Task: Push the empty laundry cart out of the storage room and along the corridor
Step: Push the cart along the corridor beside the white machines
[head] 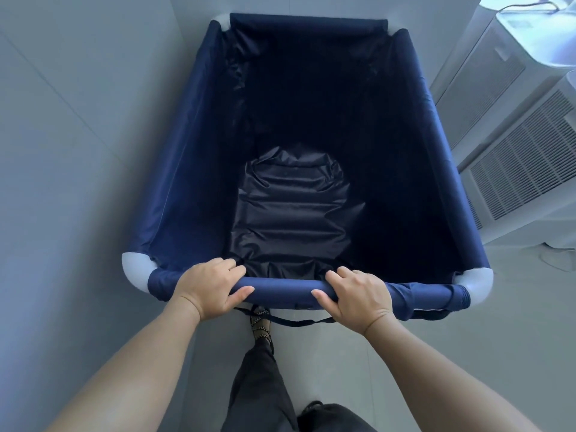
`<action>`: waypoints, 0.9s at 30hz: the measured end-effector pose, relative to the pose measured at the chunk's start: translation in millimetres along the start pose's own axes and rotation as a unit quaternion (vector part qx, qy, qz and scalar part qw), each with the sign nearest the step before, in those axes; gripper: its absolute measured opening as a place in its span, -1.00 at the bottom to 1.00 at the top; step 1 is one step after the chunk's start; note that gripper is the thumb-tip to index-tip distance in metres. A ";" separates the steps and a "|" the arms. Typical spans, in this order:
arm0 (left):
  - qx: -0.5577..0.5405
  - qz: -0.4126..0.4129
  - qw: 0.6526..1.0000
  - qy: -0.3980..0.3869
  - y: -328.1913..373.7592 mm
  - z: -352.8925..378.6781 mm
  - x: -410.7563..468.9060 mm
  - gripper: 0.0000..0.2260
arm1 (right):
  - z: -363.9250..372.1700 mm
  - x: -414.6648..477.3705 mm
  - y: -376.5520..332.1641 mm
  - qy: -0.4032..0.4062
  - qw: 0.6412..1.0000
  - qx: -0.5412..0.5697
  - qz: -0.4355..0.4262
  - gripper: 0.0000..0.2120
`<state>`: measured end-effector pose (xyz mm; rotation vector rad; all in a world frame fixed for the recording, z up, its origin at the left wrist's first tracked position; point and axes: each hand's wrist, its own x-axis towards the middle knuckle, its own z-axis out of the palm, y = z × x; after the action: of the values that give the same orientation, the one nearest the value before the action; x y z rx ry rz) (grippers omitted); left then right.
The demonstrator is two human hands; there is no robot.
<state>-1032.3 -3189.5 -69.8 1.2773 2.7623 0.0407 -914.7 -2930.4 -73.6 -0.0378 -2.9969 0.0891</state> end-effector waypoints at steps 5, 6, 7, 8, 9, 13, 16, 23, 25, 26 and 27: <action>0.023 0.015 0.999 0.047 4.0 -4.4 0.9 -0.61 | 4.5 -0.4 1.8 0.012 1.000 -0.005 -0.004 -0.55; 0.022 0.016 0.998 0.053 4.1 -3.6 0.8 -0.61 | 4.7 -0.5 1.7 0.016 1.000 -0.005 -0.004 -0.55; 0.021 0.018 0.998 0.058 4.0 -3.0 0.9 -0.61 | 4.4 -0.3 1.4 0.019 1.000 -0.004 -0.004 -0.55; 0.019 0.018 0.998 0.064 3.9 -2.6 0.8 -0.62 | 3.8 -0.1 1.2 0.020 1.000 -0.003 -0.005 -0.55; 0.019 0.019 0.997 0.070 4.3 -2.4 0.7 -0.62 | 3.6 -0.3 1.1 0.023 1.000 -0.004 -0.006 -0.55; 0.030 0.018 0.997 0.071 5.4 -4.2 1.6 -0.63 | 3.2 -0.4 1.3 0.022 1.000 -0.010 -0.003 -0.56; 0.033 0.018 0.997 0.070 5.1 -4.0 2.0 -0.64 | 4.2 -0.5 1.7 0.024 1.000 -0.007 -0.002 -0.56; 0.035 0.015 0.997 0.069 4.4 -2.7 1.3 -0.64 | 6.2 0.0 1.2 0.026 1.000 -0.007 -0.001 -0.56; 0.036 0.016 0.996 0.074 4.0 -3.0 1.2 -0.63 | 6.1 0.1 1.4 0.029 1.000 -0.007 -0.001 -0.56; 0.037 0.016 0.996 0.077 4.2 -3.2 1.0 -0.63 | 5.9 0.0 1.4 0.030 1.000 -0.006 -0.002 -0.56; 0.039 0.016 0.996 0.079 4.5 -3.4 0.8 -0.63 | 6.1 -0.3 1.2 0.030 1.000 -0.006 -0.002 -0.56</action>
<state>-1029.7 -3185.9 -66.2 1.3953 2.9012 0.0380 -915.2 -2929.6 -79.7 -0.0347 -2.9369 0.0693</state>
